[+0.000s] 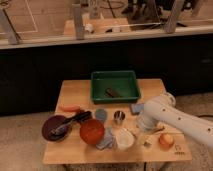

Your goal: Place fork in metal cup

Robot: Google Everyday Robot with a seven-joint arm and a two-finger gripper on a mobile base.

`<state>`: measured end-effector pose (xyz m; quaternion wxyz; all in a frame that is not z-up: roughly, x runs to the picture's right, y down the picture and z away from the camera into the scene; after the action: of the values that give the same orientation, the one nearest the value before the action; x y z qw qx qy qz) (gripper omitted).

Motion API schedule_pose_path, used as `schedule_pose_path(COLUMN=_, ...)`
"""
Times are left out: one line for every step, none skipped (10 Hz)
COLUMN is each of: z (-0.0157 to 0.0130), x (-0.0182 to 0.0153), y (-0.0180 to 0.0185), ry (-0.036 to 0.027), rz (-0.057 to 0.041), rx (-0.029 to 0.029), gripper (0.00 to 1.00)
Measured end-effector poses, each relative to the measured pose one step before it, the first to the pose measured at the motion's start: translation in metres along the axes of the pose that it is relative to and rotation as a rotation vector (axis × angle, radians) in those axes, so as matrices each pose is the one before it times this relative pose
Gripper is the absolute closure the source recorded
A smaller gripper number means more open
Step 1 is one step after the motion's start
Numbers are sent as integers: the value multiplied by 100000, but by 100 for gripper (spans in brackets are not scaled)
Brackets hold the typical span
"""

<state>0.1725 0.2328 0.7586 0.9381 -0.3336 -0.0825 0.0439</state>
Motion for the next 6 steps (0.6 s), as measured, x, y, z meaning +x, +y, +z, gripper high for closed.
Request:
schedule_pose_path(z=913, x=-180, y=-64, ry=-364, rz=-39, rx=68, gripper=20)
schedule_pose_path(z=888, x=-72, y=20, ry=-279, rz=-95, rx=158, gripper=20)
schedule_pose_path(z=704, x=2, y=48, ry=59, rz=-168, rx=-46, gripper=20)
schedule_pose_path(z=874, x=37, y=121, ry=22, rz=98, rx=-205, gripper=20)
schedule_pose_path(z=1075, x=391, y=208, ry=712, rz=374, rx=160, gripper=20)
schedule_pose_path(z=407, x=167, y=75, ry=842, rz=52, rx=631, gripper=20)
